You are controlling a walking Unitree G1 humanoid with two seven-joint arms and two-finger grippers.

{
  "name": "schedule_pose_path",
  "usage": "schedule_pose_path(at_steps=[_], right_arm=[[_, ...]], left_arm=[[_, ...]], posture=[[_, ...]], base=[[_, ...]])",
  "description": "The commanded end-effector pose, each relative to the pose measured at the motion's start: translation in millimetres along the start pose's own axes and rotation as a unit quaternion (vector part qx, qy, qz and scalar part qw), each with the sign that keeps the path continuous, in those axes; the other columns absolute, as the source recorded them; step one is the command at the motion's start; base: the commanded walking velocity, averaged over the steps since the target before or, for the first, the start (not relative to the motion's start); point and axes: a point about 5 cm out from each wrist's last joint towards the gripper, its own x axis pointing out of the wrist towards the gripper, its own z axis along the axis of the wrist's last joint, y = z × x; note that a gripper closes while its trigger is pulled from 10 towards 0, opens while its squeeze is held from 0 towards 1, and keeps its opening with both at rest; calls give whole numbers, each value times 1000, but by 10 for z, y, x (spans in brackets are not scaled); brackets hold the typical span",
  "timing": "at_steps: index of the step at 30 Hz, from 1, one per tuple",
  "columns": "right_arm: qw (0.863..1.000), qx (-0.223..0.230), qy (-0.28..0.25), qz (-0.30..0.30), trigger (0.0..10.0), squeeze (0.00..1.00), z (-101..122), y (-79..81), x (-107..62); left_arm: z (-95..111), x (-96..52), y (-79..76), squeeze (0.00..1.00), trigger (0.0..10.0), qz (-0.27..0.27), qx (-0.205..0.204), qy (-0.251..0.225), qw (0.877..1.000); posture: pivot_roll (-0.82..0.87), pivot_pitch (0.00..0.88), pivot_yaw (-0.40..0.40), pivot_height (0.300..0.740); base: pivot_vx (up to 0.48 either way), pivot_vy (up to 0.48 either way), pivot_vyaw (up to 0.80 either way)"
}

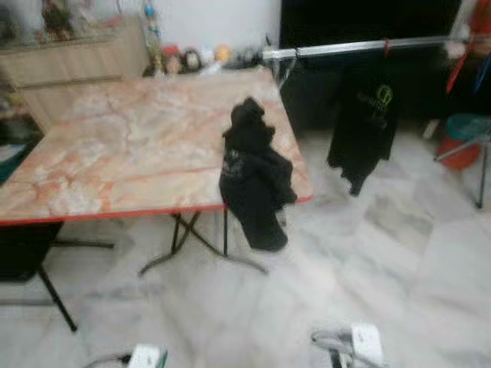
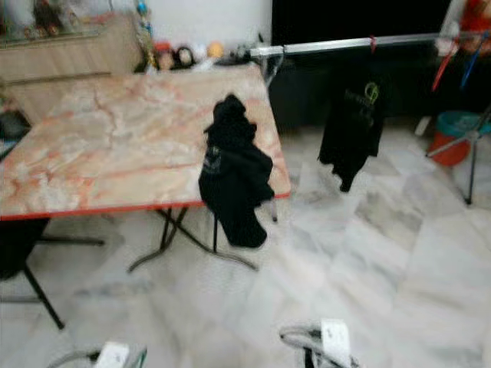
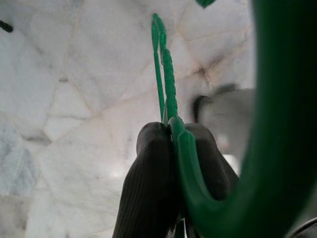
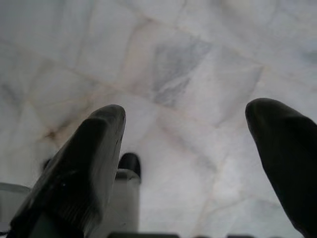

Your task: Hang hanger

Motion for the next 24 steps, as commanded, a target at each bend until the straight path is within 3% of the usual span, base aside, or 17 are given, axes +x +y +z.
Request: schedule_pose_path(at_steps=[1,24], right_arm=[[1000,6,-8,7,10000,0,61,71,7],[1000,10,-9,1,10000,0,75,29,11]], left_arm=[[-50,-13,64,0,10000,9,7,11,1000],[-46,-17,100,0,10000,11,4,14,1000]], posture=[[65,0,28,740],[55,0,35,740]], base=[[0,-304,0],[0,-302,0]])
